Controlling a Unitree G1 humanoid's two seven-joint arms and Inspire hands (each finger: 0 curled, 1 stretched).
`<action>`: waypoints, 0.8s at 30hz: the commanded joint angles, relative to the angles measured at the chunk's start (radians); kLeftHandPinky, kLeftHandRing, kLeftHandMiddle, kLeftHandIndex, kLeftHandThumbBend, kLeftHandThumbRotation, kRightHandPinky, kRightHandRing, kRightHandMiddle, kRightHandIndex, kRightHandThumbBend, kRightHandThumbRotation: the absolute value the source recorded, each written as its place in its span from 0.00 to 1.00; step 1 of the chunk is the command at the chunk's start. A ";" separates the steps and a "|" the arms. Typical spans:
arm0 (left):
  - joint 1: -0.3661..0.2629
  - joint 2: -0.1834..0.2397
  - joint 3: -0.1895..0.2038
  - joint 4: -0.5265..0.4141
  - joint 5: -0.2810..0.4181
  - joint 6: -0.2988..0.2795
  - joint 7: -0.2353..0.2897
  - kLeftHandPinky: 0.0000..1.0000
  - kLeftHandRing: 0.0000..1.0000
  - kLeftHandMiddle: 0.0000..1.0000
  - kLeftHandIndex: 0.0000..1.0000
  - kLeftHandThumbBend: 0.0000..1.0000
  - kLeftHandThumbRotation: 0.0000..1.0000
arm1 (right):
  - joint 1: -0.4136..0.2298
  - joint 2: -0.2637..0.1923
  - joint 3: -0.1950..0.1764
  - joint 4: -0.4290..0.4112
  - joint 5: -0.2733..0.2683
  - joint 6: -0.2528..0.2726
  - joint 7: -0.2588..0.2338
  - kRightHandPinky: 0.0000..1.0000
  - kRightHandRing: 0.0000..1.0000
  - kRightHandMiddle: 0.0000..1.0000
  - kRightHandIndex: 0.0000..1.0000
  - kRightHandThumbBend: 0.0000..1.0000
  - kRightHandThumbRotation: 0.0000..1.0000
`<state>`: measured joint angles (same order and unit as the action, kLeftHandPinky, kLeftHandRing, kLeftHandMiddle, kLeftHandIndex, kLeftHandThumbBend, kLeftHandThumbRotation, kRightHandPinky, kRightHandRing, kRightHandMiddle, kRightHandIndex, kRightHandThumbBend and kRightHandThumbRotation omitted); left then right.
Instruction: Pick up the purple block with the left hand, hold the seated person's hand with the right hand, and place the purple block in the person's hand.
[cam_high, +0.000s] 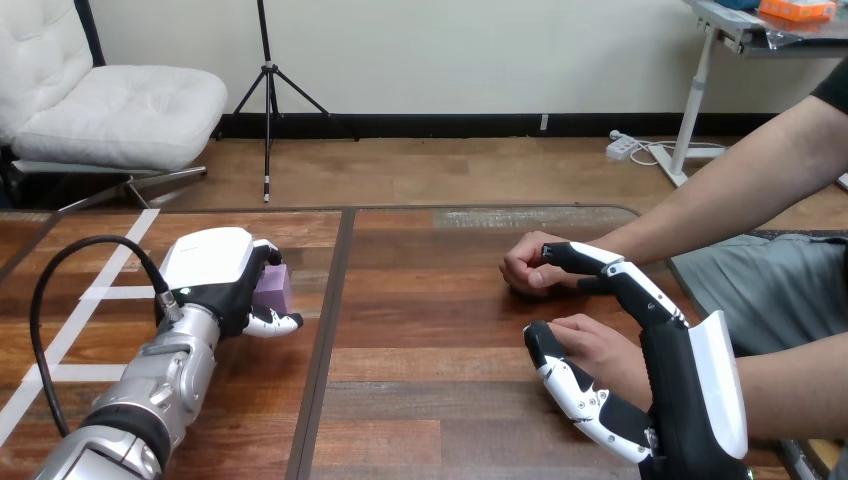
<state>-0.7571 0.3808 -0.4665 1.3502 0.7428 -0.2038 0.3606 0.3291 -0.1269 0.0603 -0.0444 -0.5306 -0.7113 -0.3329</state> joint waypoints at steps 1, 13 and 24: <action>-0.079 -0.002 0.003 0.003 -0.009 -0.002 0.012 0.70 0.75 0.78 0.77 0.61 0.30 | -0.024 -0.012 -0.012 -0.047 0.000 0.005 0.006 0.69 0.75 0.75 0.73 0.42 0.41; -0.080 -0.004 0.004 0.006 -0.011 0.003 -0.003 0.68 0.75 0.79 0.78 0.63 0.28 | -0.019 -0.012 -0.013 -0.050 -0.008 0.007 0.004 0.69 0.75 0.75 0.73 0.43 0.42; -0.081 -0.009 0.008 0.007 -0.014 0.013 -0.014 0.69 0.77 0.81 0.81 0.63 0.31 | -0.012 -0.007 -0.015 -0.058 -0.022 0.016 -0.001 0.70 0.75 0.74 0.72 0.44 0.44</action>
<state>-0.7613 0.3793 -0.4604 1.3503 0.7374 -0.1971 0.3426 0.3502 -0.1266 0.0584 -0.0488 -0.5499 -0.6974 -0.3287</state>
